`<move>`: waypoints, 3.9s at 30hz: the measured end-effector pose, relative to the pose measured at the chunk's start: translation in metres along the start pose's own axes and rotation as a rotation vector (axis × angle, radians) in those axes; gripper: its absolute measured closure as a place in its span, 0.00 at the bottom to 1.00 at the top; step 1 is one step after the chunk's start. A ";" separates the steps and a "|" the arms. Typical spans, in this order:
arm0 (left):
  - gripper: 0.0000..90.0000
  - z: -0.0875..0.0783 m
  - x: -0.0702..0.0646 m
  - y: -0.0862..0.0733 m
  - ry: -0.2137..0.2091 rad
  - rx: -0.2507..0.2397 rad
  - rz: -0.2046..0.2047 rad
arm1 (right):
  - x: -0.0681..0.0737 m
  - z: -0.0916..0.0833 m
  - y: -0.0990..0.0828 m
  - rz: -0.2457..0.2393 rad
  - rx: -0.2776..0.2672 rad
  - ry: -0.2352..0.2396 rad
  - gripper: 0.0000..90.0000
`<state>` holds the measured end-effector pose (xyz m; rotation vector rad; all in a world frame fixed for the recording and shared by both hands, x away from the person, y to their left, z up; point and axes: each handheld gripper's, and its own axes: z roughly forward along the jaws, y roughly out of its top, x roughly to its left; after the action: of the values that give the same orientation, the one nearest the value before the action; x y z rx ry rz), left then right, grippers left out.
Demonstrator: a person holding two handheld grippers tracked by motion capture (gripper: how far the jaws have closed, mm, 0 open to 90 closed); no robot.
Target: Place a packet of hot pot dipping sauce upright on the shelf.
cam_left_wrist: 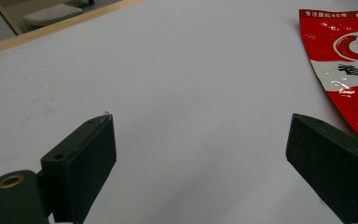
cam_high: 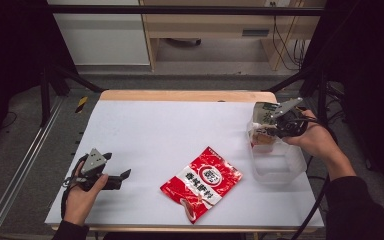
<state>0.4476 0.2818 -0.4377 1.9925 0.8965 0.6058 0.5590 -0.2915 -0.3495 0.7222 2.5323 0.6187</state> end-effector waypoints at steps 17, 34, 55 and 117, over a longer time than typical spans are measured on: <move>0.09 0.003 -0.007 0.002 -0.018 0.005 0.014 | 0.024 -0.060 0.016 0.065 -0.156 -0.150 0.36; 0.08 0.012 -0.036 0.010 -0.076 0.030 0.092 | 0.133 -0.075 0.043 0.019 -0.276 -0.131 0.18; 0.08 0.021 -0.052 0.011 -0.108 0.057 0.134 | 0.185 0.016 0.018 0.151 -0.175 0.027 0.16; 0.09 0.029 -0.065 0.014 -0.140 0.077 0.174 | 0.196 0.071 -0.009 0.432 -0.161 0.018 0.14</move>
<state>0.4319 0.2120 -0.4465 2.1683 0.6763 0.5275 0.4410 -0.1649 -0.4656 1.2186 2.3168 0.9596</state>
